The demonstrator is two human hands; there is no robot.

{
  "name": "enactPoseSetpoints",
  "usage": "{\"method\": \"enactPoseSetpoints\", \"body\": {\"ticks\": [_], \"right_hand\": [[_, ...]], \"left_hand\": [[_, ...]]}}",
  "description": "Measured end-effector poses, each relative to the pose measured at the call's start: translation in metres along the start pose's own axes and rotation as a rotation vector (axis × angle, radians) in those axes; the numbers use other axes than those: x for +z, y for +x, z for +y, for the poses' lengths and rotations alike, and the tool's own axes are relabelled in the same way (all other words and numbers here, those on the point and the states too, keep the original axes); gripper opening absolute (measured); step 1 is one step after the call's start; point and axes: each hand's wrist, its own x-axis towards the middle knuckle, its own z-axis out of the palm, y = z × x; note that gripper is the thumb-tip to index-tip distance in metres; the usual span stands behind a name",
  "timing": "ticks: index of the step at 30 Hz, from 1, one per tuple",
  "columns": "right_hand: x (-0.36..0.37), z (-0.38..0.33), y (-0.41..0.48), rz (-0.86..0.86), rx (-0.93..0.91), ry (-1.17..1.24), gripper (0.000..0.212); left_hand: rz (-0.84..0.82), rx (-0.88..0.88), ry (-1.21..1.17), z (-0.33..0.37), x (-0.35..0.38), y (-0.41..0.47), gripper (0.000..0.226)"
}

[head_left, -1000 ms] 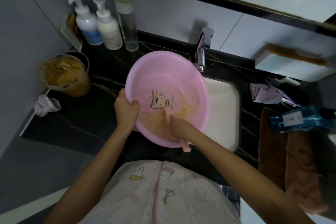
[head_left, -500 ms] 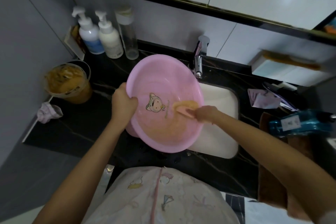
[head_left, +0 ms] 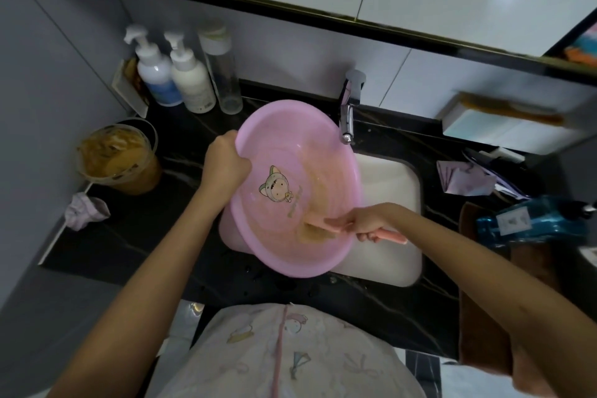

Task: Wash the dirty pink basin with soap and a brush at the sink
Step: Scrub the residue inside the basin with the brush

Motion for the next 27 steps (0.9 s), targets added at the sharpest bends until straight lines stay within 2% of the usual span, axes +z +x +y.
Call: {"method": "enactPoseSetpoints", "body": {"ticks": [2, 4, 5, 7, 9, 10, 11, 12, 14, 17, 18, 19, 20, 21, 24, 25, 27], "right_hand": [[-0.009, 0.008, 0.003, -0.003, 0.014, -0.004, 0.046], [-0.022, 0.006, 0.006, 0.083, 0.044, -0.035, 0.046], [-0.031, 0.0, 0.005, 0.184, 0.061, -0.07, 0.046], [-0.052, -0.012, 0.004, 0.517, 0.088, -0.194, 0.058], [-0.07, -0.022, 0.001, 0.747, 0.035, -0.521, 0.055], [-0.078, -0.024, 0.0, 0.794, -0.008, -0.726, 0.047], [-0.081, -0.026, -0.002, 0.804, -0.045, -0.86, 0.049], [-0.081, -0.027, -0.002, 0.792, -0.059, -0.962, 0.055], [-0.074, -0.025, 0.0, 0.672, -0.031, -0.851, 0.05], [-0.057, -0.017, -0.001, 0.181, 0.074, -0.457, 0.048], [-0.054, -0.014, -0.004, 0.079, 0.082, -0.41, 0.053], [-0.055, -0.011, -0.004, 0.066, 0.071, -0.413, 0.056], [-0.059, -0.01, -0.004, 0.114, 0.066, -0.465, 0.055], [-0.064, -0.011, -0.002, 0.235, 0.071, -0.545, 0.052], [-0.082, -0.013, 0.0, 0.697, 0.023, -0.868, 0.059], [-0.088, -0.014, -0.001, 0.792, -0.01, -0.956, 0.065], [-0.094, -0.016, -0.002, 0.837, -0.016, -1.016, 0.068]], "left_hand": [[-0.026, -0.018, 0.008, 0.0, 0.001, 0.001, 0.037], [-0.045, -0.026, 0.019, -0.001, 0.001, 0.002, 0.037], [-0.055, -0.025, 0.027, -0.001, 0.002, 0.004, 0.037], [-0.081, -0.023, 0.038, 0.003, 0.002, 0.007, 0.037], [-0.112, -0.011, 0.06, 0.01, 0.001, 0.012, 0.035], [-0.123, -0.01, 0.082, 0.016, 0.0, 0.017, 0.033], [-0.137, -0.009, 0.111, 0.02, -0.001, 0.021, 0.032], [-0.149, -0.005, 0.14, 0.024, -0.003, 0.026, 0.03], [-0.168, 0.013, 0.188, 0.032, -0.005, 0.037, 0.028], [-0.213, 0.058, 0.234, 0.042, -0.001, 0.049, 0.031], [-0.229, 0.069, 0.24, 0.046, 0.001, 0.051, 0.032], [-0.241, 0.078, 0.246, 0.048, 0.003, 0.053, 0.033], [-0.251, 0.081, 0.249, 0.05, 0.004, 0.055, 0.033], [-0.263, 0.081, 0.247, 0.05, 0.005, 0.056, 0.033], [-0.3, 0.086, 0.234, 0.049, 0.005, 0.059, 0.032], [-0.309, 0.085, 0.232, 0.049, 0.005, 0.061, 0.032], [-0.333, 0.083, 0.23, 0.05, 0.003, 0.066, 0.033]]}}
